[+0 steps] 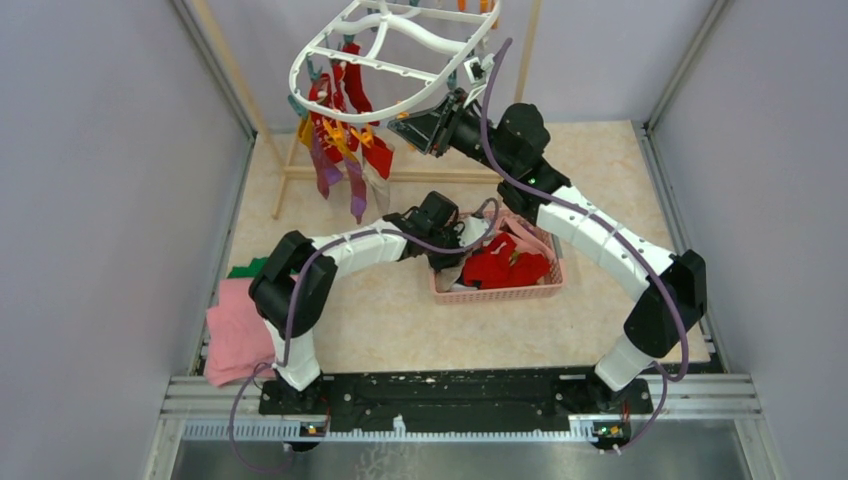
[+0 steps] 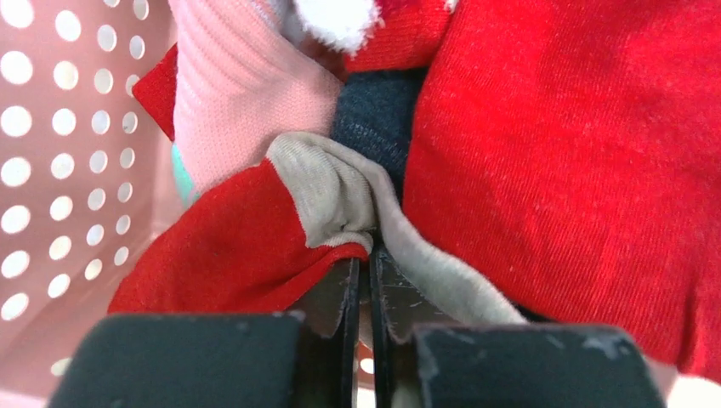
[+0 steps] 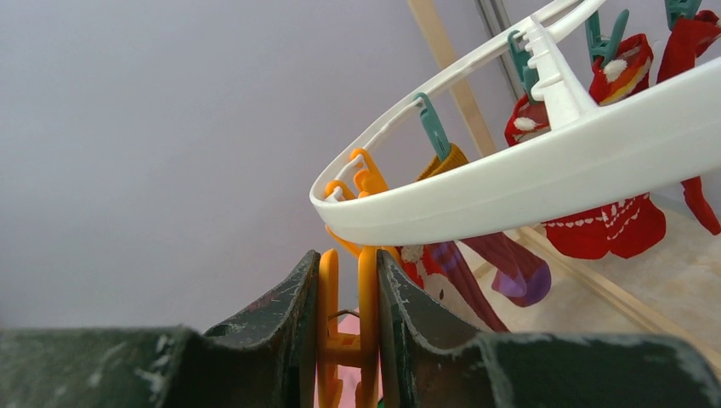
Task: Remove the socks clipped to the hanger
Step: Place the sock in the bin, then remove the sock from the hanger.
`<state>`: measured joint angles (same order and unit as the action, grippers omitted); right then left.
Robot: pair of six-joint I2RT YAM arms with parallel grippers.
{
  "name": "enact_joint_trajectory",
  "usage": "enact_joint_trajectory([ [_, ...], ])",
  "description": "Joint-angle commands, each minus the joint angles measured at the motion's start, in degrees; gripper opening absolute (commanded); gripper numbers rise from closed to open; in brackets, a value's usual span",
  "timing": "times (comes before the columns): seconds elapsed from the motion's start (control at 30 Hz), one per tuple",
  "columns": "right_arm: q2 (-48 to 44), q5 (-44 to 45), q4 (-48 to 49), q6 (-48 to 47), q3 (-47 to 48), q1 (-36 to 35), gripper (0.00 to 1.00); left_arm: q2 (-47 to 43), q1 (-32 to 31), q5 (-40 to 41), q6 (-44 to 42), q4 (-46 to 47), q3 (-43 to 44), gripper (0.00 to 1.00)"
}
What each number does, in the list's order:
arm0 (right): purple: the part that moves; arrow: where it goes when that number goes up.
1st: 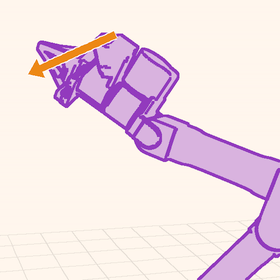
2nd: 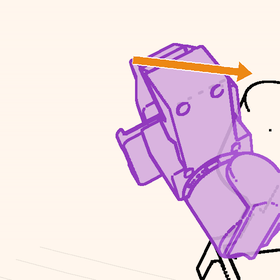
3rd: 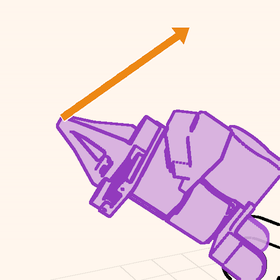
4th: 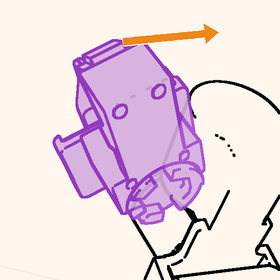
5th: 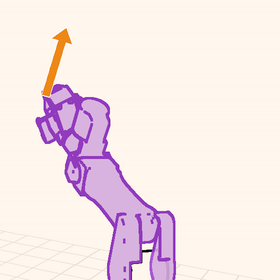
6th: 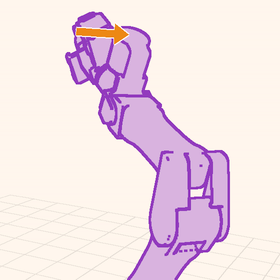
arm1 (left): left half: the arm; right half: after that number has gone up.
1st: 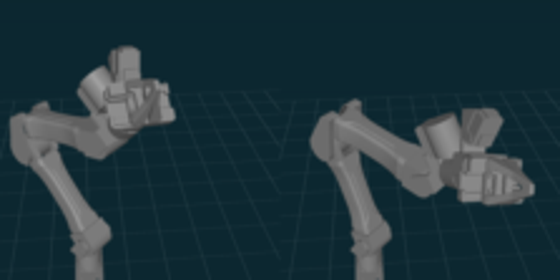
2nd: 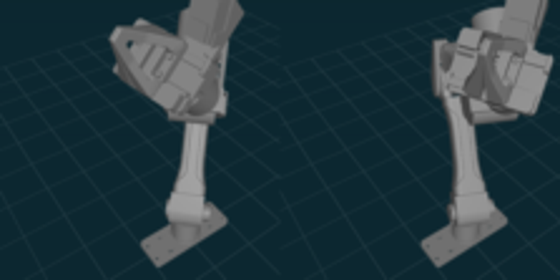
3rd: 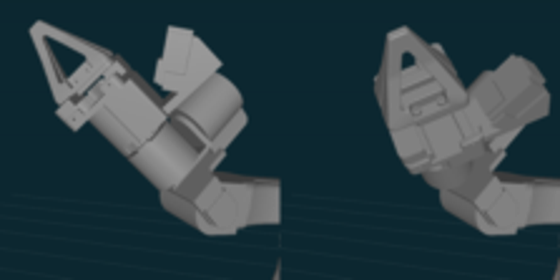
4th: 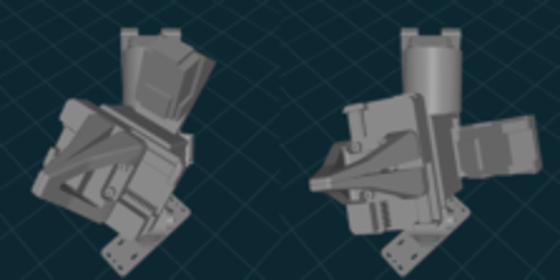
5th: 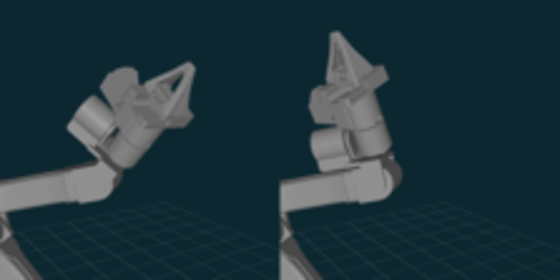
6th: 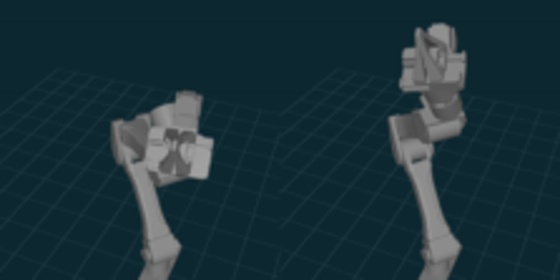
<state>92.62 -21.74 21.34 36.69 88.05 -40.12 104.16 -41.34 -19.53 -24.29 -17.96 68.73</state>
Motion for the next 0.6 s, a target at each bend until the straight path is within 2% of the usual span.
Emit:
enact_joint_trajectory([
  [0.0, -3.1, -0.2, 1.0, 0.2, 0.0, -0.3, 0.00, 2.6, -1.3, 7.3, -2.7, -0.3, -1.4, 0.15],
  [0.03, -3.1, -0.2, 0.9, 0.2, 0.0, -0.3, 0.00, 2.9, -1.3, 7.4, -2.6, -1.1, -0.8, 0.24],
  [0.13, -3.1, -0.2, 0.1, -0.3, 0.3, -0.3, 0.00, 0.2, -1.3, 5.8, -1.8, -3.7, 0.5, 0.68],
  [0.17, -3.1, -0.1, -0.1, -0.4, 0.5, -0.3, 0.00, -1.7, -1.3, 4.6, -1.9, -4.4, 0.8, 0.90],
  [0.2, -3.1, -0.1, -0.3, -0.5, 0.6, -0.3, 0.00, -3.7, -1.3, 3.2, -2.0, -5.4, 1.3, 0.98],
  [0.33, -3.1, -0.2, -0.4, -0.7, 0.7, -0.1, 0.00, -10.9, -1.3, -6.2, -4.8, -15.0, 4.6, 0.99],
  [0.47, -4.1, -0.2, 0.1, -0.6, -0.7, 0.3, 0.00, -15.1, -1.3, -15.3, -11.4, -28.9, 7.4, 0.99],
  [0.57, -5.2, 0.0, 0.7, -0.7, -2.1, 0.7, 0.00, -18.9, -1.3, -17.4, -15.0, -35.7, 8.2, 0.99],
])
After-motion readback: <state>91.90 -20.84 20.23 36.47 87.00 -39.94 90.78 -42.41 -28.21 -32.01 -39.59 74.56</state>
